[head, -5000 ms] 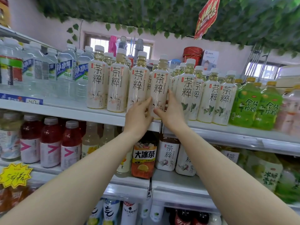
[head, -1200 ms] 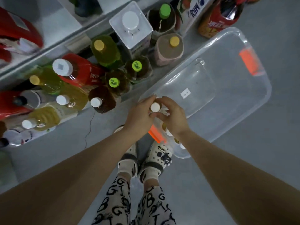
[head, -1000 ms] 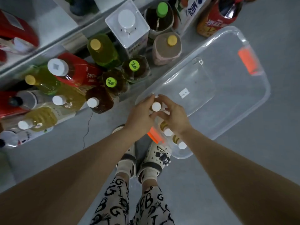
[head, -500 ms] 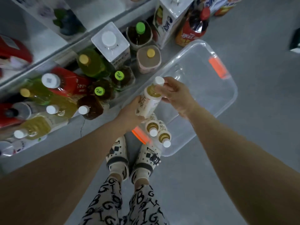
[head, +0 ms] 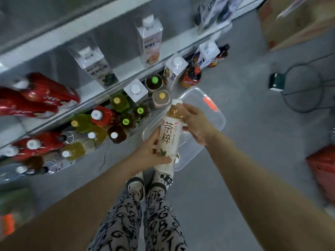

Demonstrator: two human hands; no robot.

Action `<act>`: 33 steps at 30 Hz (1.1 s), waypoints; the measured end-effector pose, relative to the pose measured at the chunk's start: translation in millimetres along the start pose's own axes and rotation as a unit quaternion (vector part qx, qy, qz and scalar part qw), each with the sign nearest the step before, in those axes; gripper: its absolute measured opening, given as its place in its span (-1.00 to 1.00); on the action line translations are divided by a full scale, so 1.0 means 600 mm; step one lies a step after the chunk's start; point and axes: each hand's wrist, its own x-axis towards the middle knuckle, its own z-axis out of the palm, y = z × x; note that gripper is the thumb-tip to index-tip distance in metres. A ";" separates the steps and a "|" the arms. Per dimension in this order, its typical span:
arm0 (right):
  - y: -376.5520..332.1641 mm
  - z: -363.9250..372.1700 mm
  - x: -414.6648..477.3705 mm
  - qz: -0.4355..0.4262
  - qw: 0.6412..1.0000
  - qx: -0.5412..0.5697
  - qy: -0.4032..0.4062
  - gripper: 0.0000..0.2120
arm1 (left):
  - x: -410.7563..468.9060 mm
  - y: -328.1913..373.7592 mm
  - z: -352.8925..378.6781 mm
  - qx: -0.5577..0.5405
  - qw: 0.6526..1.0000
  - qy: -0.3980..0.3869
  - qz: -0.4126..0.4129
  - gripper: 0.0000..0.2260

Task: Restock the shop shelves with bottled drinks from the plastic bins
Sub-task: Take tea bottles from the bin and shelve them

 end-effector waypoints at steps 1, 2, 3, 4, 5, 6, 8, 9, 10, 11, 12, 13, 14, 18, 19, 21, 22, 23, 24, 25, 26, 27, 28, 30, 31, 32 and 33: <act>-0.017 0.001 -0.025 -0.001 1.000 0.000 0.002 -0.66 | -0.026 0.018 0.008 -0.002 1.000 0.005 0.007 0.02; -0.034 0.002 -0.051 -0.004 1.000 0.001 0.003 -0.65 | -0.050 0.036 0.014 0.000 1.000 0.009 0.014 0.03; -0.051 0.002 -0.077 -0.008 1.000 0.005 0.006 -0.65 | -0.073 0.055 0.020 0.007 1.000 0.014 0.023 0.03; -0.068 0.003 -0.102 -0.012 1.000 0.010 0.008 -0.67 | -0.095 0.076 0.024 0.018 0.999 0.021 0.027 0.03; -0.086 0.005 -0.129 -0.016 1.000 0.015 0.006 -0.69 | -0.119 0.097 0.028 0.027 0.999 0.027 0.033 0.03; -0.104 0.007 -0.156 -0.022 1.000 0.018 -0.003 -0.73 | -0.142 0.119 0.030 0.030 0.998 0.033 0.041 0.03; -0.142 0.013 -0.209 -0.039 0.999 0.015 -0.032 -0.80 | -0.188 0.161 0.035 0.034 0.996 0.042 0.068 0.04; -0.161 0.015 -0.233 -0.048 0.998 0.009 -0.043 -0.81 | -0.210 0.181 0.036 0.041 0.995 0.049 0.079 0.04; -0.180 0.017 -0.256 -0.057 0.997 -0.005 -0.052 -0.78 | -0.230 0.200 0.036 0.046 0.993 0.057 0.089 0.04; -0.199 0.021 -0.277 -0.066 0.996 -0.023 -0.062 -0.73 | -0.251 0.218 0.034 0.047 0.992 0.065 0.097 0.04; -0.218 0.026 -0.299 -0.077 0.993 -0.043 -0.073 -0.66 | -0.271 0.236 0.031 0.046 0.991 0.068 0.105 0.05; -0.237 0.031 -0.319 -0.087 0.991 -0.060 -0.081 -0.59 | -0.291 0.254 0.028 0.048 0.990 0.070 0.113 0.06; -0.256 0.036 -0.339 -0.097 0.989 -0.073 -0.085 -0.57 | -0.312 0.272 0.025 0.054 0.989 0.070 0.120 0.06; -0.326 0.053 -0.409 -0.134 0.984 -0.089 -0.071 -0.58 | -0.390 0.332 0.014 0.085 0.982 0.075 0.150 0.02; -0.342 0.057 -0.424 -0.141 0.983 -0.094 -0.067 -0.57 | -0.409 0.346 0.013 0.097 0.980 0.076 0.159 0.04; -0.370 0.065 -0.451 -0.154 0.980 -0.106 -0.063 -0.63 | -0.446 0.371 0.013 0.123 0.974 0.082 0.173 0.10; -0.382 0.069 -0.465 -0.161 0.979 -0.112 -0.061 -0.67 | -0.464 0.381 0.012 0.131 0.971 0.089 0.177 0.12; -0.393 0.074 -0.477 -0.168 0.977 -0.120 -0.059 -0.65 | -0.480 0.390 0.011 0.138 0.968 0.100 0.182 0.12; -0.404 0.080 -0.490 -0.178 0.974 -0.126 -0.060 -0.60 | -0.497 0.398 0.010 0.142 0.965 0.113 0.192 0.13; -0.414 0.085 -0.503 -0.188 0.971 -0.132 -0.061 -0.56 | -0.514 0.404 0.008 0.145 0.961 0.126 0.201 0.13; -0.425 0.091 -0.515 -0.199 0.968 -0.137 -0.063 -0.54 | -0.532 0.410 0.007 0.148 0.956 0.139 0.211 0.14; -0.435 0.096 -0.527 -0.207 0.966 -0.141 -0.063 -0.54 | -0.549 0.417 0.004 0.149 0.953 0.150 0.219 0.13; -0.446 0.103 -0.540 -0.216 0.964 -0.144 -0.067 -0.54 | -0.569 0.424 0.001 0.144 0.950 0.160 0.226 0.12; -0.471 0.119 -0.566 -0.240 0.956 -0.150 -0.082 -0.53 | -0.607 0.437 -0.009 0.130 0.944 0.174 0.249 0.07; -0.483 0.129 -0.579 -0.253 0.951 -0.154 -0.087 -0.53 | -0.627 0.444 -0.016 0.134 0.940 0.179 0.259 0.06; -0.496 0.140 -0.595 -0.267 0.945 -0.162 -0.093 -0.56 | -0.645 0.450 -0.023 0.143 0.934 0.187 0.268 0.06; -0.508 0.152 -0.610 -0.278 0.941 -0.168 -0.096 -0.60 | -0.662 0.457 -0.033 0.155 0.928 0.197 0.276 0.06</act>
